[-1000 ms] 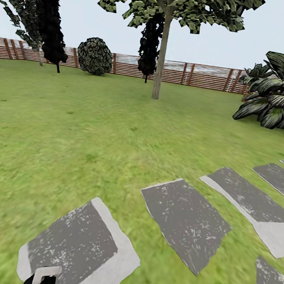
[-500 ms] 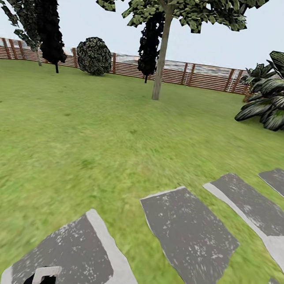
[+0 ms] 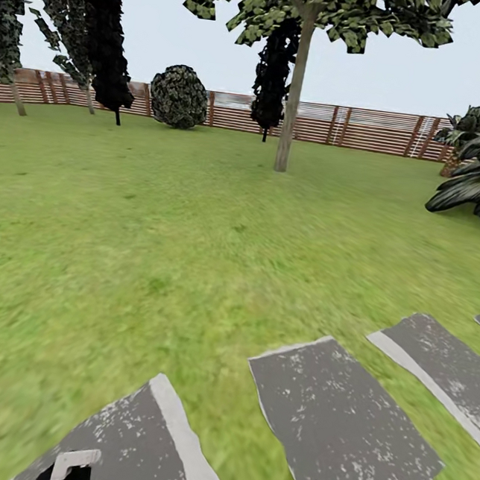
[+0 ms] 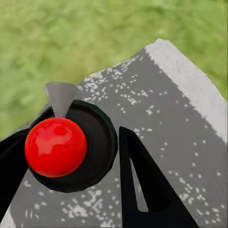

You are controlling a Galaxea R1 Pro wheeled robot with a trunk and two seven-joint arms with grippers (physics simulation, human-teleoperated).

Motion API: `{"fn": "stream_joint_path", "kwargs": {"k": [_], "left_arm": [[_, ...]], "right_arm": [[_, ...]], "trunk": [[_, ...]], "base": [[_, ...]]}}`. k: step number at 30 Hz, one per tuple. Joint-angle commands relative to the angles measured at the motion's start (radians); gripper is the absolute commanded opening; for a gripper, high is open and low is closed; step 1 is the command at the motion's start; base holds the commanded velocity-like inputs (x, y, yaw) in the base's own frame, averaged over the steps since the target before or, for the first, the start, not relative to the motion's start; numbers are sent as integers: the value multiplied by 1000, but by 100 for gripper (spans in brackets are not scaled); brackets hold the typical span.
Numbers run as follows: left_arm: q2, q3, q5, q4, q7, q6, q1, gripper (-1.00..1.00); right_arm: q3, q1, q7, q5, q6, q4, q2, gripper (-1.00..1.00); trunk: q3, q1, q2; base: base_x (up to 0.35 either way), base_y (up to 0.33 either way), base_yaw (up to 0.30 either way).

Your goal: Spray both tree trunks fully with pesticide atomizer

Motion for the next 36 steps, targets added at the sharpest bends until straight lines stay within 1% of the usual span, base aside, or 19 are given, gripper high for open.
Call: {"fn": "stream_joint_path", "kwargs": {"k": [1,36], "left_arm": [[0,1,1,1,1,-3,-1,-100],[-2,1,3,1,-1,-3,-1,-100]], "right_arm": [[-3,-1,-2,4,-3,1,0,100],[-1,-1,2,4,-3,1,2,100]], "trunk": [[-1,0,0],[-1,0,0]], "base": [[339,0,25],[339,0,1]]}}
